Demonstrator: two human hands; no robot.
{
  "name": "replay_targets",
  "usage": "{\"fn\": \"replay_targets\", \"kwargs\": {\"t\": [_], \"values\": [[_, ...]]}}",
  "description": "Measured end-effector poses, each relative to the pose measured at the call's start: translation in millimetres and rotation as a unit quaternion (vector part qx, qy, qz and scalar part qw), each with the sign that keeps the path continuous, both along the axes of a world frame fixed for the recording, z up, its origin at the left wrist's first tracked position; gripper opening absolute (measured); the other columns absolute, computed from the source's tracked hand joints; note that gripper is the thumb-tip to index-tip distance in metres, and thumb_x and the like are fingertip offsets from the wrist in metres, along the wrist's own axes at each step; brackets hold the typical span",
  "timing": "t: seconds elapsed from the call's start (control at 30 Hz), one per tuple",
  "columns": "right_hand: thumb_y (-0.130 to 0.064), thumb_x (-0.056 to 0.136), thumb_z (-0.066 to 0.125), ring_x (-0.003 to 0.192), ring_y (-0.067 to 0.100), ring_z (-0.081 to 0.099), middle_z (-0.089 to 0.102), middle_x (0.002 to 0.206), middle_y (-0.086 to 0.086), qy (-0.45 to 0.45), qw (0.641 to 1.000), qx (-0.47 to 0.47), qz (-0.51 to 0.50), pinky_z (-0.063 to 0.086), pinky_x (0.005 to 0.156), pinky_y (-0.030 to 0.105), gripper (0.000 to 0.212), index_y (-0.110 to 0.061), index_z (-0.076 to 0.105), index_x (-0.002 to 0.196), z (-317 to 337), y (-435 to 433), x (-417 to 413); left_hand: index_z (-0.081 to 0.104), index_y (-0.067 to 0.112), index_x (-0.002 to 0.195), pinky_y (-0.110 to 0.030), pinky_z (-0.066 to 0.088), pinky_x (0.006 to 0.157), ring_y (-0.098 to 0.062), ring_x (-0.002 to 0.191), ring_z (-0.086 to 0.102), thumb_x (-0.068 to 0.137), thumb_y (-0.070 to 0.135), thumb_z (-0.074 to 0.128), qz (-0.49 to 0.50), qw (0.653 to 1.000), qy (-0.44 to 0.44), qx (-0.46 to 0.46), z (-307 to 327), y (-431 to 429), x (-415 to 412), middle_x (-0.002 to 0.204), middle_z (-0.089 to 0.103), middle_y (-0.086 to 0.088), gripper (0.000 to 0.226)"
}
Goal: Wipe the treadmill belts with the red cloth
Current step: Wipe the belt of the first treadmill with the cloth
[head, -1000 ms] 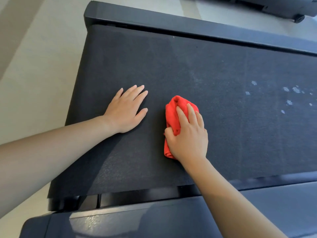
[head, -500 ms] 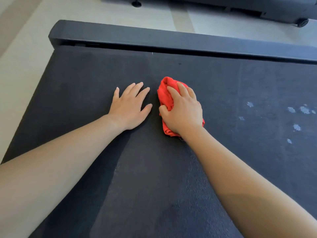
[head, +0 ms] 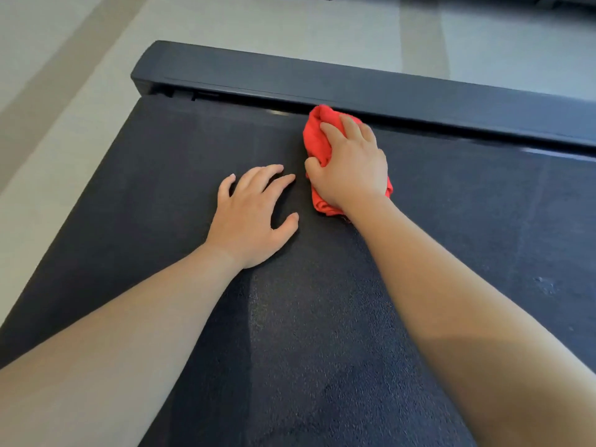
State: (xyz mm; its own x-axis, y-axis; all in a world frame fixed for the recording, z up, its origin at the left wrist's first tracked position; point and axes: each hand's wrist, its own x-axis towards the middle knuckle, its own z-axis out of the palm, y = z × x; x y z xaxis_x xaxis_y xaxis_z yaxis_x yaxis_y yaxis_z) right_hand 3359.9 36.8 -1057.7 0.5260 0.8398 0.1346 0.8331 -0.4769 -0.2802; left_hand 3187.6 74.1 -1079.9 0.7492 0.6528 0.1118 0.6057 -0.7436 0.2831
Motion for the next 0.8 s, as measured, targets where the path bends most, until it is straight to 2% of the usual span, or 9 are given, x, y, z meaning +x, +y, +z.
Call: {"fn": "replay_targets", "kwargs": {"t": [0.13,0.37,0.57,0.8], "values": [[-0.043,0.085,0.048,0.14,0.024,0.021,0.03,0.151,-0.002,0.004,1.0,-0.012,0.023,0.036,0.098,0.044,0.059,-0.026,0.039,0.14,4,17,13,0.038,0.032,0.14,-0.049,0.011,0.113,-0.01,0.139,0.02,0.082,0.053,0.039,0.002,1.0,0.01,-0.005,1,2,0,0.148,0.03,0.012,0.061],[-0.044,0.086,0.049,0.14,0.024,0.02,0.025,0.154,-0.003,0.014,0.999,-0.028,0.008,0.036,0.1,0.043,0.061,-0.029,0.037,0.143,5,-6,2,0.038,0.03,0.139,-0.05,0.011,0.112,-0.01,0.139,0.02,0.082,0.053,0.038,-0.006,1.0,0.01,-0.004,-2,2,0,0.147,0.029,0.01,0.062],[-0.043,0.084,0.052,0.139,0.024,0.022,0.027,0.154,-0.003,0.013,0.999,-0.028,-0.037,0.038,0.099,0.044,0.061,-0.029,0.039,0.142,5,-52,-24,0.038,0.029,0.14,-0.051,0.01,0.113,-0.012,0.14,0.019,0.085,0.054,0.039,-0.013,1.0,-0.001,0.0,-6,4,-1,0.149,0.028,0.009,0.061],[-0.041,0.083,0.054,0.138,0.021,0.023,0.03,0.152,-0.006,-0.006,0.998,-0.01,-0.059,0.04,0.095,0.039,0.059,-0.03,0.042,0.139,2,-118,-62,0.037,0.025,0.142,-0.05,0.011,0.115,-0.017,0.142,0.021,0.09,0.047,0.044,-0.01,1.0,-0.014,0.01,-5,0,-2,0.152,0.03,0.003,0.057]]}}
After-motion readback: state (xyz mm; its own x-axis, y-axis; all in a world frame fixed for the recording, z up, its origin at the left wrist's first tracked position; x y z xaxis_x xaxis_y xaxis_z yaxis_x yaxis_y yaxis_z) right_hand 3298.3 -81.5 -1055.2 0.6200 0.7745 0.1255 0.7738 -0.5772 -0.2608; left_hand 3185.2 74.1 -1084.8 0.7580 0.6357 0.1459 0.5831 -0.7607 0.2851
